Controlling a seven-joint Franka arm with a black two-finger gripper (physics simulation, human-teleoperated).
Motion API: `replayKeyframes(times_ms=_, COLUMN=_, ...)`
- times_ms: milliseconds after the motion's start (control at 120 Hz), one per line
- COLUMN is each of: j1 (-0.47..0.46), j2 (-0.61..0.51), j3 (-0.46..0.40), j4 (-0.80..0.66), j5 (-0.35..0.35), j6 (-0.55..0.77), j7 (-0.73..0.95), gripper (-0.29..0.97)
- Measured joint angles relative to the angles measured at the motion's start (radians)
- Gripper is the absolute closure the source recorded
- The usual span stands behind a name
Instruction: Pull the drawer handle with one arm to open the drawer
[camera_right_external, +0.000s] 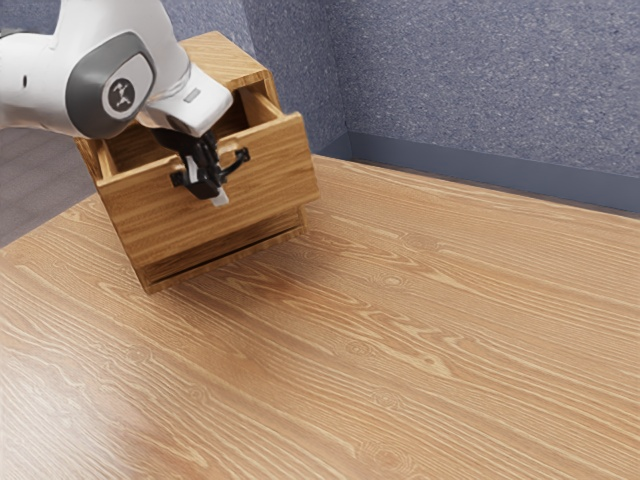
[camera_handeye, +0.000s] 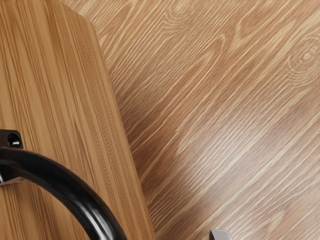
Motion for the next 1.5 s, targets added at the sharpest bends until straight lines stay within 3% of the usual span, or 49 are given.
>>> replayKeyframes(times_ms=392, j1=-0.081, j2=-0.105, j3=-0.002, j4=-0.109, j5=0.018, j6=0.005, j7=-0.04, gripper=0.52)
replayKeyframes(times_ms=558, j1=-0.121, j2=-0.139, j3=-0.004, j4=-0.143, j5=0.018, j6=0.004, j7=-0.058, gripper=0.74)
replayKeyframes(times_ms=892, j1=-0.14, j2=-0.153, j3=0.001, j4=-0.141, j5=0.027, j6=0.001, j7=-0.082, gripper=0.79)
replayKeyframes(times_ms=1008, j1=-0.142, j2=-0.167, j3=-0.009, j4=-0.14, j5=0.026, j6=0.003, j7=-0.089, gripper=0.68)
replayKeyframes(times_ms=1283, j1=-0.142, j2=-0.181, j3=-0.012, j4=-0.14, j5=0.02, j6=-0.002, j7=-0.097, gripper=0.63)
replayKeyframes(times_ms=1500, j1=-0.163, j2=-0.218, j3=-0.012, j4=-0.136, j5=0.016, j6=-0.025, j7=-0.1, gripper=0.38)
